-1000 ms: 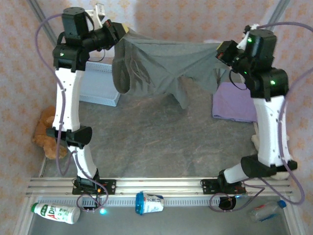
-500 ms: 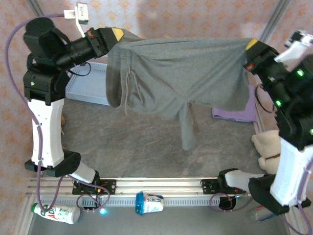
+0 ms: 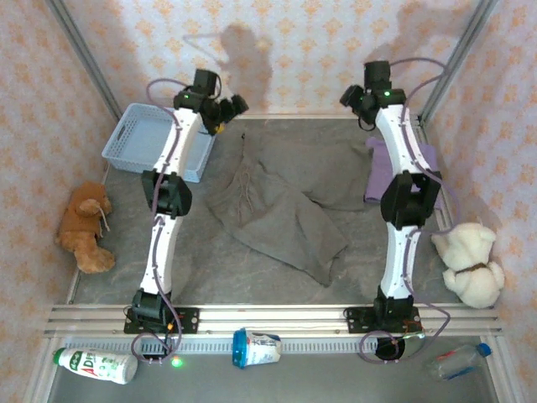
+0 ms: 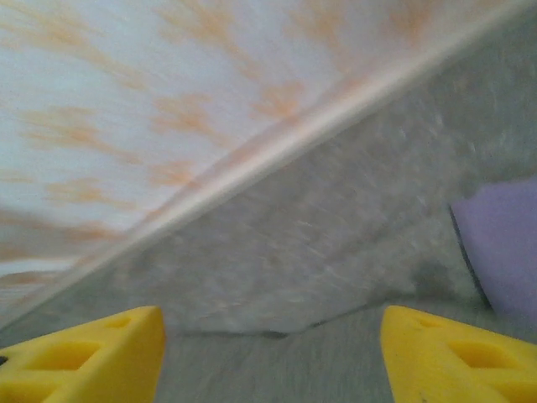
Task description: Fold and stack the mixed laundry pile
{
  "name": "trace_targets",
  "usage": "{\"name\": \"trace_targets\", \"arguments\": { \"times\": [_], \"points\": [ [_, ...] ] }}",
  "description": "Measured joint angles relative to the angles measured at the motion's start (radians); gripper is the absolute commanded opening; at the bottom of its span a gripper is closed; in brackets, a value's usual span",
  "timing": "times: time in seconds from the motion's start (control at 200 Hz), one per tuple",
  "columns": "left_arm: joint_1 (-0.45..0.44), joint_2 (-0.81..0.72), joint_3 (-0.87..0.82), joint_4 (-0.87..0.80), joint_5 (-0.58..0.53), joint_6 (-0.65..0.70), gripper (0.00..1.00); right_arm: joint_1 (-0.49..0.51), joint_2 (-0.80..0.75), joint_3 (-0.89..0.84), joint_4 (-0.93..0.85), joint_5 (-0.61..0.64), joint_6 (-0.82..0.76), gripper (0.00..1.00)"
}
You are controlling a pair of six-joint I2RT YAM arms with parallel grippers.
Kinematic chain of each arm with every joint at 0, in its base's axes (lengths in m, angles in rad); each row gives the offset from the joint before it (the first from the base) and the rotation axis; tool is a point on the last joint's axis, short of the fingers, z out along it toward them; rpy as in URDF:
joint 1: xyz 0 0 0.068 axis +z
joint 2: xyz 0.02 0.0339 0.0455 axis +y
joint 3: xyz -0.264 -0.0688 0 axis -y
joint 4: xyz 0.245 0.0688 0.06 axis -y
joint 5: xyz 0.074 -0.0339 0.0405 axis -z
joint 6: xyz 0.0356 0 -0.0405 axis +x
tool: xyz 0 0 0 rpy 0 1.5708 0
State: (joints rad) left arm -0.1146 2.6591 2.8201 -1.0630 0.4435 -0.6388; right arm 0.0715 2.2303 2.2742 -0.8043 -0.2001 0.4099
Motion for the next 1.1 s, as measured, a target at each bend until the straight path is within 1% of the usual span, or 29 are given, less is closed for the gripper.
{"name": "trace_targets", "arguments": {
  "times": [0.045,0.08,0.16,0.245,0.36,0.485,0.53,0.575,0.61,0.645,0.666,0.711,0.756,0.861,0.951,1.016,1.101],
  "points": [
    [0.001,0.015,-0.024,-0.01,-0.003,0.021,1.0,-0.006,0.006,-0.044,-0.016,-0.006,0.001,0.7],
    [-0.005,-0.038,-0.085,0.009,-0.008,0.027,1.0,-0.007,-0.009,-0.093,-0.018,-0.009,0.0,0.7],
    [-0.015,-0.26,-0.386,0.059,-0.004,0.029,0.98,-0.006,-0.08,-0.221,-0.005,-0.012,-0.003,0.69],
    [-0.016,-0.473,-0.629,0.114,0.011,0.027,0.94,-0.002,-0.193,-0.363,0.011,-0.025,-0.003,0.67],
    [-0.018,-0.664,-0.821,0.183,0.029,0.036,0.89,0.003,-0.355,-0.54,0.056,-0.04,0.0,0.63],
    [-0.05,-0.769,-0.993,0.229,0.03,0.053,0.84,0.016,-0.473,-0.683,0.081,-0.048,0.008,0.57],
    [-0.071,-0.787,-1.053,0.241,0.026,0.061,0.79,0.027,-0.494,-0.72,0.085,-0.047,0.017,0.55],
    [-0.096,-0.798,-1.109,0.25,0.024,0.069,0.71,0.041,-0.506,-0.757,0.091,-0.048,0.027,0.53],
    [-0.119,-0.801,-1.154,0.266,0.024,0.068,0.62,0.056,-0.513,-0.789,0.097,-0.047,0.036,0.51],
    [-0.139,-0.801,-1.19,0.278,0.024,0.069,0.48,0.074,-0.52,-0.822,0.103,-0.047,0.047,0.5],
    [-0.149,-0.801,-1.209,0.287,0.024,0.068,0.43,0.088,-0.523,-0.841,0.105,-0.046,0.055,0.5],
    [-0.174,-0.8,-1.25,0.302,0.024,0.073,0.26,0.118,-0.526,-0.878,0.106,-0.043,0.072,0.49],
    [-0.195,-0.794,-1.278,0.313,0.024,0.066,0.17,0.149,-0.526,-0.905,0.108,-0.04,0.09,0.48],
    [-0.215,-0.753,-1.296,0.344,0.021,0.073,0.14,0.209,-0.524,-0.949,0.126,-0.044,0.135,0.49],
    [-0.212,-0.69,-1.294,0.371,-0.008,0.078,0.11,0.216,-0.501,-0.953,0.173,-0.051,0.16,0.51],
    [-0.206,-0.626,-1.277,0.365,-0.047,0.089,0.11,0.209,-0.456,-0.939,0.205,-0.045,0.171,0.51],
    [-0.193,-0.552,-1.26,0.348,-0.109,0.099,0.11,0.205,-0.348,-0.875,0.215,-0.023,0.179,0.51]
  ]
}}
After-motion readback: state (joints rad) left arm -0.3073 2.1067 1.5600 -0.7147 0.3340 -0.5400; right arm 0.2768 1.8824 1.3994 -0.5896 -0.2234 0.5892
